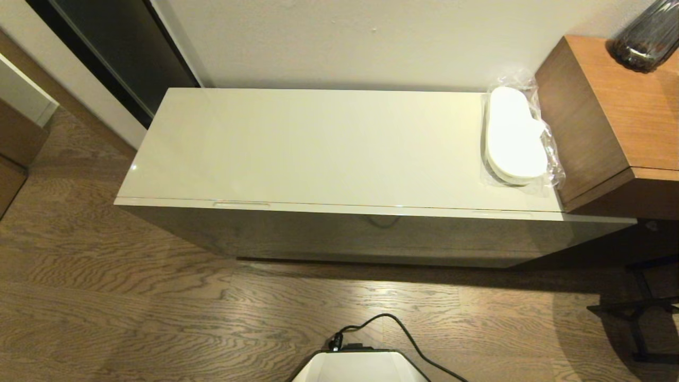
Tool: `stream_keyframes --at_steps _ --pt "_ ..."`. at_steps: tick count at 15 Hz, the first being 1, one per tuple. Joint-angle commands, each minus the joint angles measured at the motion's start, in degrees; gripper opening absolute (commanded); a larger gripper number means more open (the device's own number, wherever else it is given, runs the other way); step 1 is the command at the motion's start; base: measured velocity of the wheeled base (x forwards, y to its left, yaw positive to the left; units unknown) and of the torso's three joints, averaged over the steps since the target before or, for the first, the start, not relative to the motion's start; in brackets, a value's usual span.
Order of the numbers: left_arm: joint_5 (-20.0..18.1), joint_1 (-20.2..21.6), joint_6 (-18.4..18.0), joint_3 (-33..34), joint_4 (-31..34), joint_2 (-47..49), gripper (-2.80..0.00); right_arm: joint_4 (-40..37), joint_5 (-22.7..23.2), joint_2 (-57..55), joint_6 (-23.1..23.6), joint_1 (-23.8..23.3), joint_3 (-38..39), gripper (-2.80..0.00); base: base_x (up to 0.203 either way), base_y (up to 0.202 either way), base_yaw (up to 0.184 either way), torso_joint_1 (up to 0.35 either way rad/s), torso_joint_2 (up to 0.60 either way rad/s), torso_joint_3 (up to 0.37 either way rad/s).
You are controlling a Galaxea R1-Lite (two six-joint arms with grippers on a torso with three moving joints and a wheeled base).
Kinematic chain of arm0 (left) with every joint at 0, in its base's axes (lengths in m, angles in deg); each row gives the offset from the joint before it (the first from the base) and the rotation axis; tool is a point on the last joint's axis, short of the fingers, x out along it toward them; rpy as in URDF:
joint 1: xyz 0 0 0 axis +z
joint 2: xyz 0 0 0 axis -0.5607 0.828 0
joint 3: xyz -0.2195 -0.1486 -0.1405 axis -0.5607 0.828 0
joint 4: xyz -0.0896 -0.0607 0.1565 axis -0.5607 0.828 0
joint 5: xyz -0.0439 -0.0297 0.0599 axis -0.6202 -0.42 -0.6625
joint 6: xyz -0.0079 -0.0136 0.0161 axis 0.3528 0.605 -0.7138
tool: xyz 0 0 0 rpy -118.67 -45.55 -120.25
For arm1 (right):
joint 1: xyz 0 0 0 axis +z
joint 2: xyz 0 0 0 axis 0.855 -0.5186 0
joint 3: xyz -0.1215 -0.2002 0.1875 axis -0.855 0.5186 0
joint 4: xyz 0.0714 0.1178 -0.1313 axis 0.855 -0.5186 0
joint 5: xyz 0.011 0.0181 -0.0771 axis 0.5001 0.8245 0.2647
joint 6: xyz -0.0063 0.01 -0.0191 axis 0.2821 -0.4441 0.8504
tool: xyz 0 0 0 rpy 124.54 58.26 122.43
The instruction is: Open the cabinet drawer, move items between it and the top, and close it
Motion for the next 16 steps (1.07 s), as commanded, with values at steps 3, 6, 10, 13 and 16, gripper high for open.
stream_keyframes --at_steps 3,6,10,13,16 --pt "-0.02 0.07 0.03 0.01 -0.02 0.09 -2.80 12.05 0.04 18.17 9.41 1.87 8.90 -2.80 0.000 0.000 0.000 0.000 0.00 0.000" --pt "-0.02 0.07 0.03 0.01 -0.02 0.09 -2.80 24.40 0.60 23.78 12.46 2.59 16.63 -2.80 0.000 0.000 0.000 0.000 0.00 0.000" --pt "-0.02 0.03 0.01 0.01 -0.02 0.09 -2.80 50.41 1.78 25.51 13.78 2.70 35.26 -2.80 0.000 0.000 0.000 0.000 0.00 0.000" --pt "-0.02 0.07 0.03 0.01 -0.02 0.09 -2.80 80.90 5.78 25.97 13.75 2.71 53.00 -2.80 0.000 0.000 0.000 0.000 0.00 0.000" --pt "-0.02 0.01 0.03 0.01 -0.02 0.09 -2.80 80.13 9.64 26.20 9.99 2.72 54.46 -2.80 0.000 0.000 0.000 0.000 0.00 0.000"
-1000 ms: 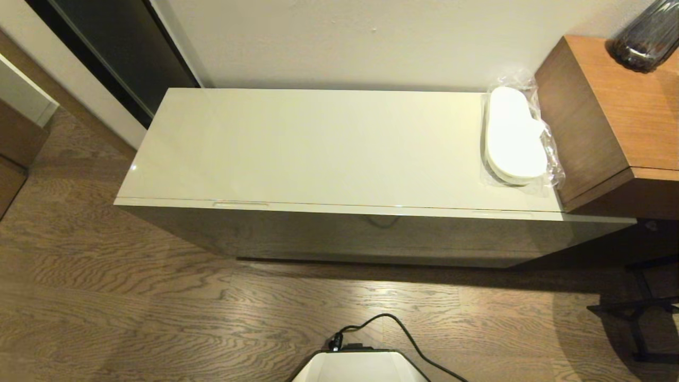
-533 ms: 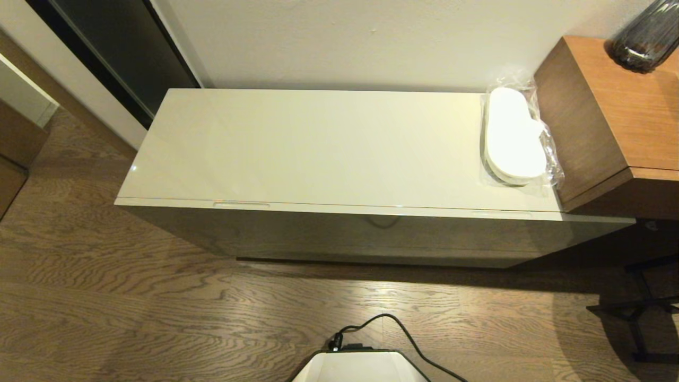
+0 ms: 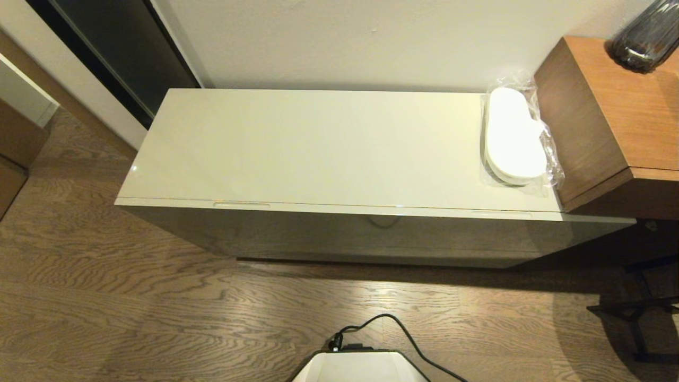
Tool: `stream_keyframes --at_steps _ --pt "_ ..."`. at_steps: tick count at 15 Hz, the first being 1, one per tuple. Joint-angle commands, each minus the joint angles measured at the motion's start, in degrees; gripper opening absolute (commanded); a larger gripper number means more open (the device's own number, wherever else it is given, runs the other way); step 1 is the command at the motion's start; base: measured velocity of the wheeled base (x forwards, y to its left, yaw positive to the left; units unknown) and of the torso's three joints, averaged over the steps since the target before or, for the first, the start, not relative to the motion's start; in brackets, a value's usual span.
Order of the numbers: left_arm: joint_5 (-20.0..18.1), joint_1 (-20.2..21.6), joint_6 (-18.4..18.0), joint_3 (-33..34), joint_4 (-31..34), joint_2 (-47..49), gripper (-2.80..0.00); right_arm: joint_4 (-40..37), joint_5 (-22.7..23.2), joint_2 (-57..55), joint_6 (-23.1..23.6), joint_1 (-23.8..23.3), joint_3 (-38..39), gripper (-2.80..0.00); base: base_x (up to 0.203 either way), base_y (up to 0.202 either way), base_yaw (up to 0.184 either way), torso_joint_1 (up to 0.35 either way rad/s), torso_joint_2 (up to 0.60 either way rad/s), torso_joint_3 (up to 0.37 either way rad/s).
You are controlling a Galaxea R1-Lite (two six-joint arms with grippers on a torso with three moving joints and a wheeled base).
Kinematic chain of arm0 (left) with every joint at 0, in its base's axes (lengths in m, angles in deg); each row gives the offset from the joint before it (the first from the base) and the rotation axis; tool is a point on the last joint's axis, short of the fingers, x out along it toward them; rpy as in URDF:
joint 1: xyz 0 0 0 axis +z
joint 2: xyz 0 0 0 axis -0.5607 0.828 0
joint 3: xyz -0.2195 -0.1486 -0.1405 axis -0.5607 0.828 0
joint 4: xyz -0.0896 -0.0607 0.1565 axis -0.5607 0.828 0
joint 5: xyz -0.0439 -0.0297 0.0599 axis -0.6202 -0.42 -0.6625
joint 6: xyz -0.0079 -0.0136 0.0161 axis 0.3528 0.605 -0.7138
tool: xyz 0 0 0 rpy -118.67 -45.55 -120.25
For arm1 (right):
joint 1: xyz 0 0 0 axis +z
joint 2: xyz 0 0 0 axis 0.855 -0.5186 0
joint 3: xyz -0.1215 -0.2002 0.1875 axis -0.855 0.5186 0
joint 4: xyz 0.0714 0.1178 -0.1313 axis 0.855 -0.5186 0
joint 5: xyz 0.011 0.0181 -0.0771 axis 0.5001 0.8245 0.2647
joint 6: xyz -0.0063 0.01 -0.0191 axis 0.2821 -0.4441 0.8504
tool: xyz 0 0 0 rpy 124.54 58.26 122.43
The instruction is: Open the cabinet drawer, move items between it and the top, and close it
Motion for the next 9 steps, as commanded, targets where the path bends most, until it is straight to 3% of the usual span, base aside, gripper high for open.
stream_keyframes --at_steps 1,3,9 --pt "0.00 0.07 0.02 0.01 -0.04 0.09 -2.80 -4.16 4.72 0.09 -5.38 0.00 1.41 -2.80 0.000 0.000 0.000 0.000 0.00 0.000" --pt "0.00 0.07 0.02 0.01 -0.04 0.09 -2.80 -9.72 6.70 0.11 -6.76 0.00 1.28 -2.80 0.000 0.000 0.000 0.000 0.00 0.000" --pt "0.00 0.03 0.02 0.01 -0.04 0.09 -2.80 -9.30 6.26 0.12 -8.69 0.00 1.35 -2.80 0.000 0.000 0.000 0.000 0.00 0.000"
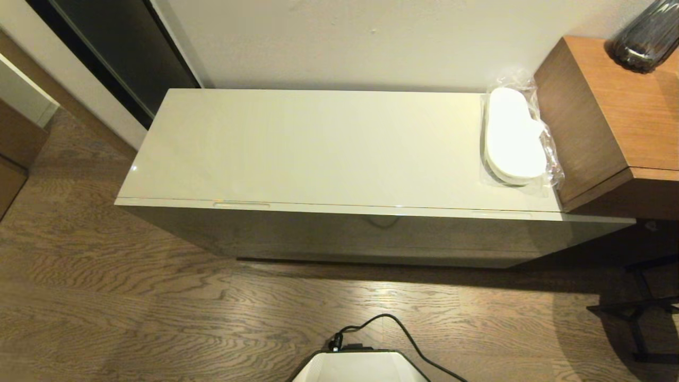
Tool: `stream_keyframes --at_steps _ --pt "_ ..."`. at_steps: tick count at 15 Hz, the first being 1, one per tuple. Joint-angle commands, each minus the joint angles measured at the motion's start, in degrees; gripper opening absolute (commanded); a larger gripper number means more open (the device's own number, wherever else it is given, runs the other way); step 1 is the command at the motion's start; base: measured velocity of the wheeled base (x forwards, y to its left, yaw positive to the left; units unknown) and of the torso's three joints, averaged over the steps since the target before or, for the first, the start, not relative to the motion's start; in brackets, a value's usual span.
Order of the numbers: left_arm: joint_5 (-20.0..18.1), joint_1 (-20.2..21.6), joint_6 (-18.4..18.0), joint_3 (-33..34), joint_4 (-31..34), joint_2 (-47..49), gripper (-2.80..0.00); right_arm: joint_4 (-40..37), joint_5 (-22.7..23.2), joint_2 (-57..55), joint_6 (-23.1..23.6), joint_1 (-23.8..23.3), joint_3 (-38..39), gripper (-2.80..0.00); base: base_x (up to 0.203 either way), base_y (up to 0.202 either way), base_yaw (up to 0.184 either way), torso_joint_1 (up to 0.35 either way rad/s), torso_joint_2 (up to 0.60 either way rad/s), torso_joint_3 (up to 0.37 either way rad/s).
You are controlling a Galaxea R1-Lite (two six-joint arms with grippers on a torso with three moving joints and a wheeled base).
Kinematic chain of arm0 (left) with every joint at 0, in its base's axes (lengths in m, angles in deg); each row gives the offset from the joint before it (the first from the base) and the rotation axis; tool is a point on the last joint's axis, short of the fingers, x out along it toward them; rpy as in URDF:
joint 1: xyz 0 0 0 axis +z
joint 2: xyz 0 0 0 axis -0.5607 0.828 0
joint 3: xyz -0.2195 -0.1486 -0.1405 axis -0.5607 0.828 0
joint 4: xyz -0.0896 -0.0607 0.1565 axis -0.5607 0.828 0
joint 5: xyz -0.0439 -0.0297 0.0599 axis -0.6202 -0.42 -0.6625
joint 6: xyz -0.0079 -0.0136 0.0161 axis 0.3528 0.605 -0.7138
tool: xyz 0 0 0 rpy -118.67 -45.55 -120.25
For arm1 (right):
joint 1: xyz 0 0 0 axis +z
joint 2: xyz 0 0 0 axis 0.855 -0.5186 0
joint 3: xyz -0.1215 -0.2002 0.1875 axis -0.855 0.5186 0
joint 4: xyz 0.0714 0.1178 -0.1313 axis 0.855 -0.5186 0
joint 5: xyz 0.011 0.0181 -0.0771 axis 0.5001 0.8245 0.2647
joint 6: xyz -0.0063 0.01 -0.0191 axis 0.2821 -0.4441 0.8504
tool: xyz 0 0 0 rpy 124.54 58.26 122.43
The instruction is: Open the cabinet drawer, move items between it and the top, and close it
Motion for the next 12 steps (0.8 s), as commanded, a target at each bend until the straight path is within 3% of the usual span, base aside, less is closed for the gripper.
stream_keyframes --at_steps 1,12 --pt "-0.01 -0.05 0.02 0.01 -0.02 0.09 -2.80 0.04 0.04 -0.27 0.05 0.00 0.17 -2.80 0.000 0.000 0.000 0.000 0.00 0.000" --pt "-0.01 0.04 0.02 0.01 -0.02 0.09 -2.80 -0.05 0.22 0.44 0.66 0.09 0.09 -2.80 0.000 0.000 0.000 0.000 0.00 0.000"
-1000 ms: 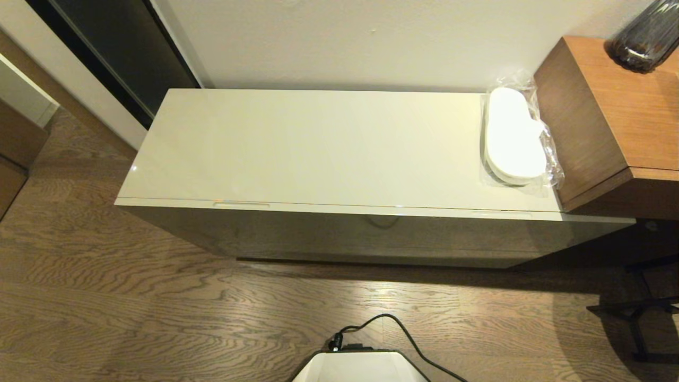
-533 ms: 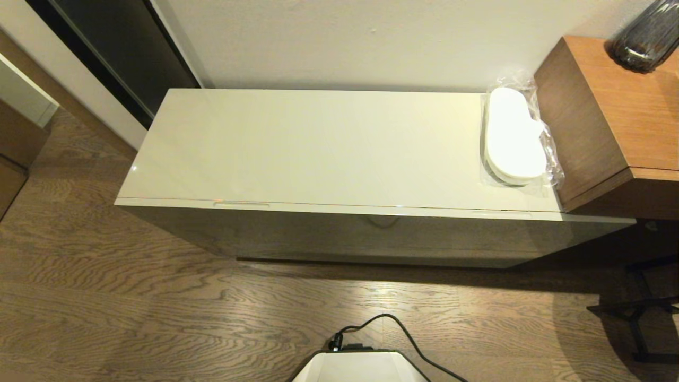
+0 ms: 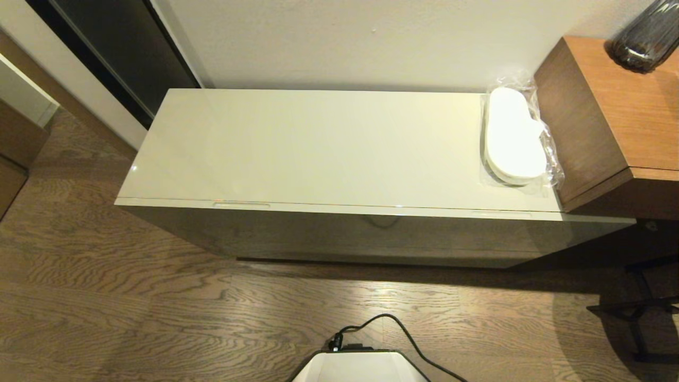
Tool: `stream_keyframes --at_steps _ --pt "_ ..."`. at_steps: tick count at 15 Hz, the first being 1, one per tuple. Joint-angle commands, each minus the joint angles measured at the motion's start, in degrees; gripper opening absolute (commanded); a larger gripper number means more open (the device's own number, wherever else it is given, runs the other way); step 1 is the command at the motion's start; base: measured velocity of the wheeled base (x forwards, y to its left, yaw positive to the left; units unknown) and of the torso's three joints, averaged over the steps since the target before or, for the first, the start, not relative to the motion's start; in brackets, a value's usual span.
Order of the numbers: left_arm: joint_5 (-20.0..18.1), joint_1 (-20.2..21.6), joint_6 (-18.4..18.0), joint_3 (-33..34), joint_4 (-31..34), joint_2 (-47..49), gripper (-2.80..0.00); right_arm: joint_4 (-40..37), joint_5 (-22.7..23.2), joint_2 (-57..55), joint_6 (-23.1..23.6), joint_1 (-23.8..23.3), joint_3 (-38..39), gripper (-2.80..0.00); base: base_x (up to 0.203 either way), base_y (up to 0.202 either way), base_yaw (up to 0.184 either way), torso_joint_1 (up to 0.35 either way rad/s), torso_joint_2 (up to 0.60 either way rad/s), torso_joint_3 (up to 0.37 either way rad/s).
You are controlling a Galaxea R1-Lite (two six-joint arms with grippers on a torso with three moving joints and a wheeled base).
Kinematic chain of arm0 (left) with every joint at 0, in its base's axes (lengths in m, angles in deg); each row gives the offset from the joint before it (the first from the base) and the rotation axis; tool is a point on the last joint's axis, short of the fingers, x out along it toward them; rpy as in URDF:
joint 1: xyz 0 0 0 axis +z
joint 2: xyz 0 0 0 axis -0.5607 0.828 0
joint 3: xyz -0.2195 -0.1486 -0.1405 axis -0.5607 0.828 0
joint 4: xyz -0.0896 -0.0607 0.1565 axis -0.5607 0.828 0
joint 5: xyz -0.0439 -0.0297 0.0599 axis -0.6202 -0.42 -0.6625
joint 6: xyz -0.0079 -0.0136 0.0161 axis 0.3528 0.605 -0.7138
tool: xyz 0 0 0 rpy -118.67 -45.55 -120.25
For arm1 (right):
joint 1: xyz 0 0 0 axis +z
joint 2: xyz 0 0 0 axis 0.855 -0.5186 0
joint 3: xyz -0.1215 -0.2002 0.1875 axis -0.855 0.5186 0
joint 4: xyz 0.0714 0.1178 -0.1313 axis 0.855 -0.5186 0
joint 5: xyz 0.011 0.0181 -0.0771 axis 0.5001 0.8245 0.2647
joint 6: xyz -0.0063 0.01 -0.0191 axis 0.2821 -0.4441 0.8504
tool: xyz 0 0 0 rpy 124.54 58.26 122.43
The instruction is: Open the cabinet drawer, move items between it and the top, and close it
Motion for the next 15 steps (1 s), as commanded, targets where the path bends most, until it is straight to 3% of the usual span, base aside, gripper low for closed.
stream_keyframes --at_steps 1,15 --pt "-0.02 0.04 0.05 0.01 -0.02 0.09 -2.80 0.09 -0.03 -0.14 -0.07 -0.01 0.09 -2.80 0.000 0.000 0.000 0.000 0.00 0.000" --pt "-0.02 -0.05 0.05 0.01 -0.02 0.09 -2.80 -0.17 -0.33 0.39 -1.29 -0.06 0.00 -2.80 0.000 0.000 0.000 0.000 0.00 0.000"
